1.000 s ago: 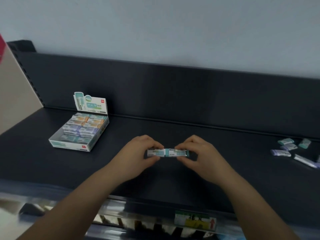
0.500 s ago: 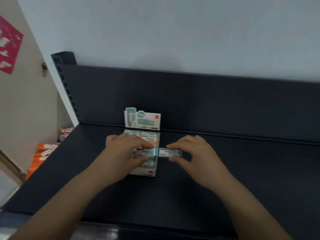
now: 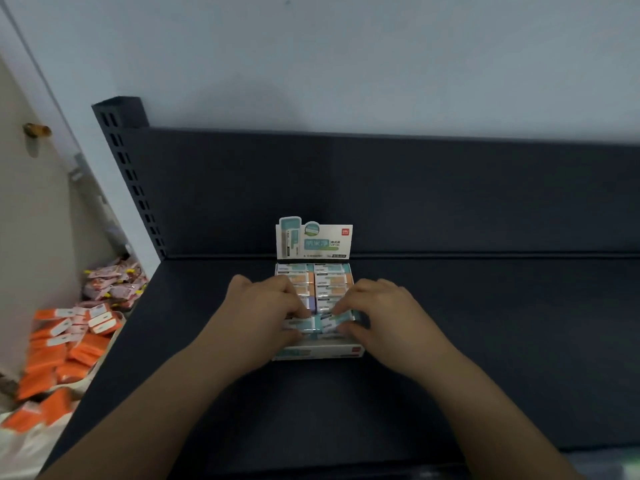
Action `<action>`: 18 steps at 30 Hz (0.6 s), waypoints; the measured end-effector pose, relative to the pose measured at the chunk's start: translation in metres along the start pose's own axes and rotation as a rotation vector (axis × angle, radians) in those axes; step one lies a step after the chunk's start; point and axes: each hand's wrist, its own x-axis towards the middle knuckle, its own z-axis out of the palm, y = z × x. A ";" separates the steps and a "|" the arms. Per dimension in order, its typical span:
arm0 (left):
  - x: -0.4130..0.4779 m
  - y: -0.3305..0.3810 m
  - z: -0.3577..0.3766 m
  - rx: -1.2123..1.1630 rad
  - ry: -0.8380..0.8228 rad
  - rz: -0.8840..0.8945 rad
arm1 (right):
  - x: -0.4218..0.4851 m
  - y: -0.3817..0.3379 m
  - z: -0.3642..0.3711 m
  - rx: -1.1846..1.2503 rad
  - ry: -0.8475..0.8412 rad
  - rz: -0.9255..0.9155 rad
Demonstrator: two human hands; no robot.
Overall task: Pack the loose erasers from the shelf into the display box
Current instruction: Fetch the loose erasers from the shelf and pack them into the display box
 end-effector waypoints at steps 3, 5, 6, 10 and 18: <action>0.000 -0.001 0.001 0.018 0.004 0.000 | 0.003 -0.004 -0.003 -0.020 -0.020 0.019; 0.000 -0.002 0.001 0.043 -0.004 -0.007 | 0.003 -0.005 -0.001 -0.023 -0.030 0.029; 0.000 -0.003 0.001 0.050 -0.006 -0.012 | 0.003 -0.005 0.001 -0.027 -0.034 0.036; 0.000 -0.002 0.001 -0.002 0.033 -0.022 | 0.004 -0.008 0.005 -0.037 -0.042 0.069; -0.002 -0.004 0.005 -0.121 0.011 -0.051 | 0.005 -0.007 0.005 0.107 -0.071 0.111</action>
